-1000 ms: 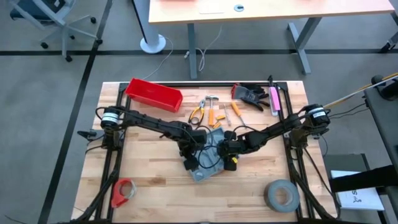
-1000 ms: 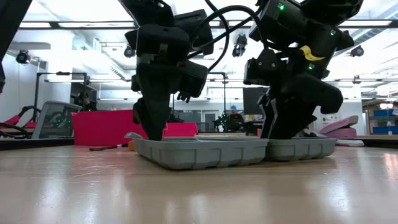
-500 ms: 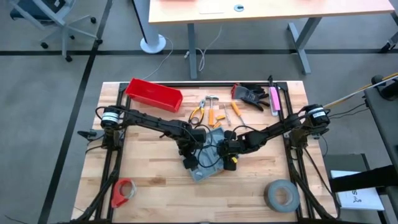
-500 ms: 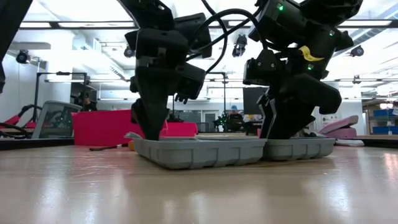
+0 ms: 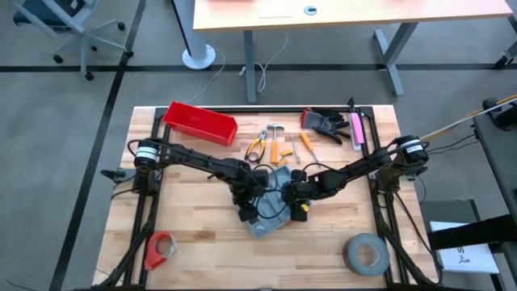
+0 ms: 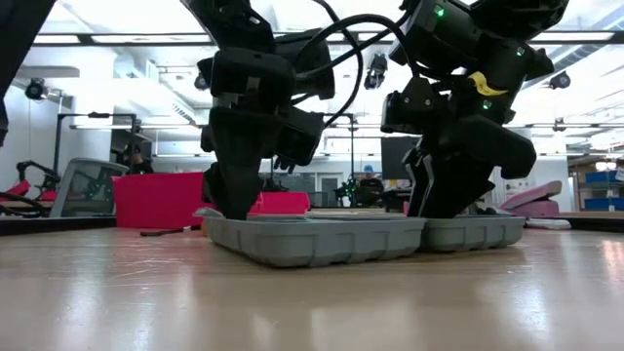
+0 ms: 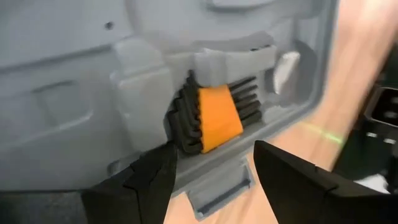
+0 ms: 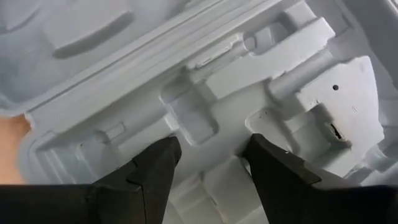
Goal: Prefit tool cases
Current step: Remove the yellow hex set from the prefit tool case to the table
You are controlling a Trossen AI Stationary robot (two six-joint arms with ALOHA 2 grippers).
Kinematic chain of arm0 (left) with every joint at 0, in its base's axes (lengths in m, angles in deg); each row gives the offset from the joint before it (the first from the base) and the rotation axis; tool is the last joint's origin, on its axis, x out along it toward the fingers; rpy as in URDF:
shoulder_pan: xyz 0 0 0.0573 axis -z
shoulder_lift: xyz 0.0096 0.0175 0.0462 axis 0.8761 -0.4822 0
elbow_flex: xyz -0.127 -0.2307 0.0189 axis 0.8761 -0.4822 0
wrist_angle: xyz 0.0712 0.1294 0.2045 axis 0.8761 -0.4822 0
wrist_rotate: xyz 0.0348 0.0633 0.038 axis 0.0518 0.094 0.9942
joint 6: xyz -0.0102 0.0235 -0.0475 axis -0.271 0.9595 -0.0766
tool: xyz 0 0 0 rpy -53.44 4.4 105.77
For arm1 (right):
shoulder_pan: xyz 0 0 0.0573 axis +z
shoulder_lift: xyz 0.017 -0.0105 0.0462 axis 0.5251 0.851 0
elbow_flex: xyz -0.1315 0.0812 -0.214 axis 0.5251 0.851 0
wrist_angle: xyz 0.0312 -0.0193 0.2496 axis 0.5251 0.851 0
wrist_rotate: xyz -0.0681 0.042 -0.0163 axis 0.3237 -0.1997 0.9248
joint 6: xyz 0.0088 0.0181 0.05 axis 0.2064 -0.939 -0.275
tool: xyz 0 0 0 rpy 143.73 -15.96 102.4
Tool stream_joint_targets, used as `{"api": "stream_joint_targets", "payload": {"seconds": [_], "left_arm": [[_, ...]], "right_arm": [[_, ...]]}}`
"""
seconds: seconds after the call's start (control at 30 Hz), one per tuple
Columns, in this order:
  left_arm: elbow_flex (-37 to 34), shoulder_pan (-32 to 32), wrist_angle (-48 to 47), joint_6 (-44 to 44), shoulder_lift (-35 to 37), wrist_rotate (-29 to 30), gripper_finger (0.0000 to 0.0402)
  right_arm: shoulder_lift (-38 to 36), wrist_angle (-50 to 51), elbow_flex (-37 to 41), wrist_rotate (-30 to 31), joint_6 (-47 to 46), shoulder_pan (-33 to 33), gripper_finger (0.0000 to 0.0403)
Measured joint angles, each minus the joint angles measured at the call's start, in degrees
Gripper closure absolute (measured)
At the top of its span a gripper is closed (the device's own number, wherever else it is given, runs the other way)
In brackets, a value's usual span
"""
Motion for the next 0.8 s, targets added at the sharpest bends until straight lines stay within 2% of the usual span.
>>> {"api": "stream_joint_targets", "payload": {"seconds": [0.1, 0.43, 0.8], "left_arm": [[-0.17, 0.33, 3.45, -0.85, -0.34, -2.42, 0.0181], [-0.6, 0.67, 11.26, -2.11, -0.35, -2.34, 0.0198], [-2.54, 1.44, 12.93, -3.13, -0.48, -5.26, 0.0208]], "right_arm": [[-0.07, 0.34, 0.0, -0.16, -0.02, -0.17, 0.022], [-0.04, 0.17, 0.04, -0.29, -0.77, -0.4, 0.022], [0.04, -0.3, 0.02, -0.17, -0.76, -0.47, 0.022]]}}
